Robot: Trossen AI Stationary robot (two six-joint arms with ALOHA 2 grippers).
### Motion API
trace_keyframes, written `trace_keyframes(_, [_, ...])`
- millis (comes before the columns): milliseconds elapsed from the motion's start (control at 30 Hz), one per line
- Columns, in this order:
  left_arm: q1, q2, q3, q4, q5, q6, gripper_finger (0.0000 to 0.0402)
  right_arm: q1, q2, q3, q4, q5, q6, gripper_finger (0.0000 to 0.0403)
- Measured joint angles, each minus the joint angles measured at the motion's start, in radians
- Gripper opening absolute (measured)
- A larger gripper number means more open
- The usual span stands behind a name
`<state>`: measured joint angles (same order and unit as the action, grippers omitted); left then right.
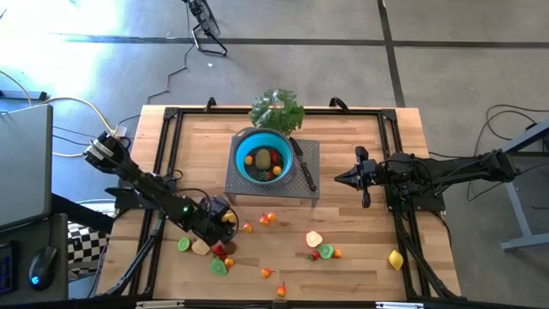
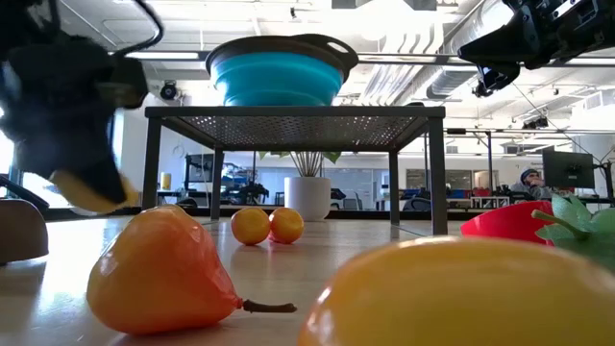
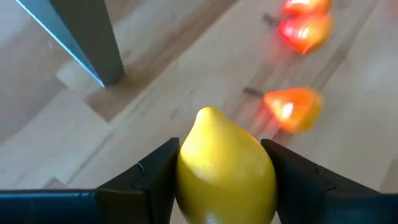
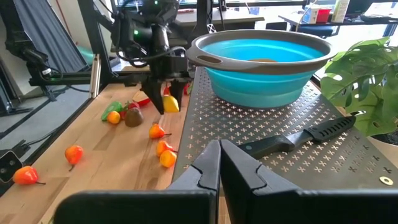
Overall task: Pick & Place Fruit
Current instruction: Put the lemon into the blue strainer bowl on the shelf
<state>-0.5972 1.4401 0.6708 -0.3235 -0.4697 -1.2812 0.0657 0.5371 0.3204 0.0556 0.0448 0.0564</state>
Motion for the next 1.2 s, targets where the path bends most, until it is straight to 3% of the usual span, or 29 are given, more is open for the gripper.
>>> trace_keyframes(333, [0.002, -0.011, 0.198, -0.129, -0.057, 0.143, 0.0198, 0.0, 0.0, 0.0, 0.0, -0.003, 0.0, 0.0003])
trace_keyframes(667, [0.038, -0.011, 0.612, -0.373, -0.226, 0.468, 0.0198, 0.0, 0.0, 0.0, -0.001, -0.004, 0.0, 0.0003])
trace_keyframes(933, [0.217, -0.012, 0.772, -0.384, -0.194, 0.849, 0.0198, 0.0, 0.0, 0.0, 0.0, -0.003, -0.001, 0.0003])
trace_keyframes(1200, [0.487, -0.006, 0.774, -0.382, -0.03, 0.928, 0.0198, 0.0, 0.0, 0.0, 0.0, -0.003, -0.001, 0.0003])
